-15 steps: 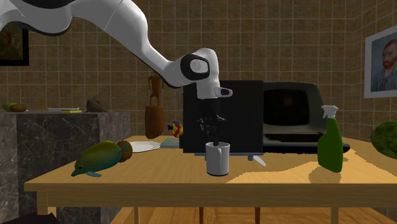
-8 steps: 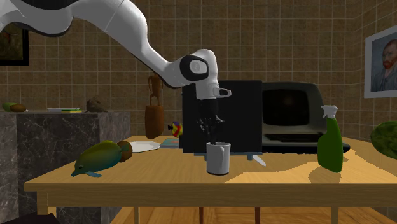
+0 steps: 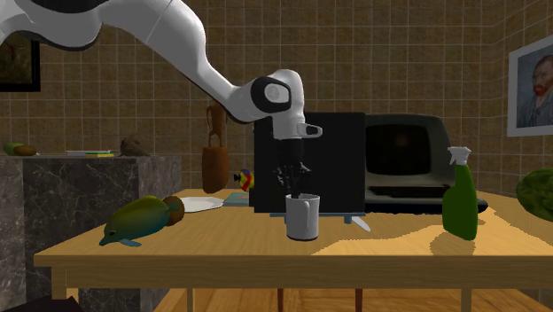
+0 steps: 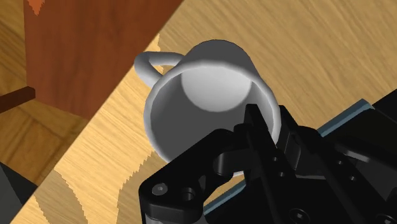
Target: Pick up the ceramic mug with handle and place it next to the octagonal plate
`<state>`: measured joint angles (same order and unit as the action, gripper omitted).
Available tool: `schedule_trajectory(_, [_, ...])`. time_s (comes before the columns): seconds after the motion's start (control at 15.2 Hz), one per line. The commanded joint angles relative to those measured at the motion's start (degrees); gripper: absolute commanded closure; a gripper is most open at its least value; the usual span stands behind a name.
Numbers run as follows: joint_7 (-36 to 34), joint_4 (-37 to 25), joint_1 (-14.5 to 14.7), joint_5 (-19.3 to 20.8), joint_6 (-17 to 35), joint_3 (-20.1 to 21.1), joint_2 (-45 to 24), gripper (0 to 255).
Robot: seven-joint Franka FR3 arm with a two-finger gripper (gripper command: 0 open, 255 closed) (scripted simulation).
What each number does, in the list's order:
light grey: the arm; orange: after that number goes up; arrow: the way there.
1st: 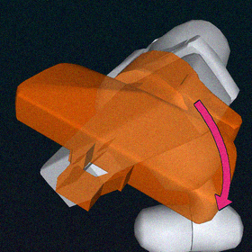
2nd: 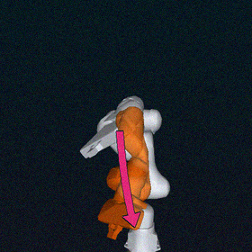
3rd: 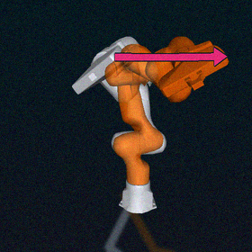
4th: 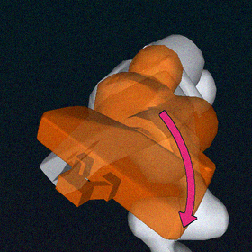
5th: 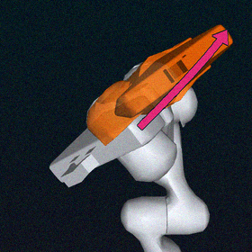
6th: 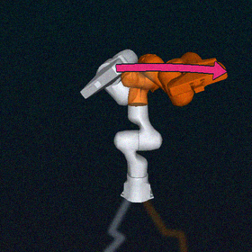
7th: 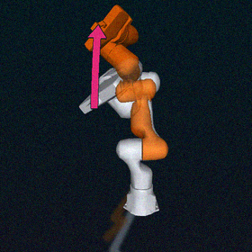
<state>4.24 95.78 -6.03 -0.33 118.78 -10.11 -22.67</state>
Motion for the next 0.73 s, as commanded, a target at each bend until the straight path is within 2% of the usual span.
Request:
schedule_trajectory(0.0, [-0.1,-0.69,0.11,0.09,-1.27,-0.01,0.6,255])
schedule_trajectory(0.66, [0.0,-5.58,0.16,0.4,-8.14,-0.17,2.61,255])
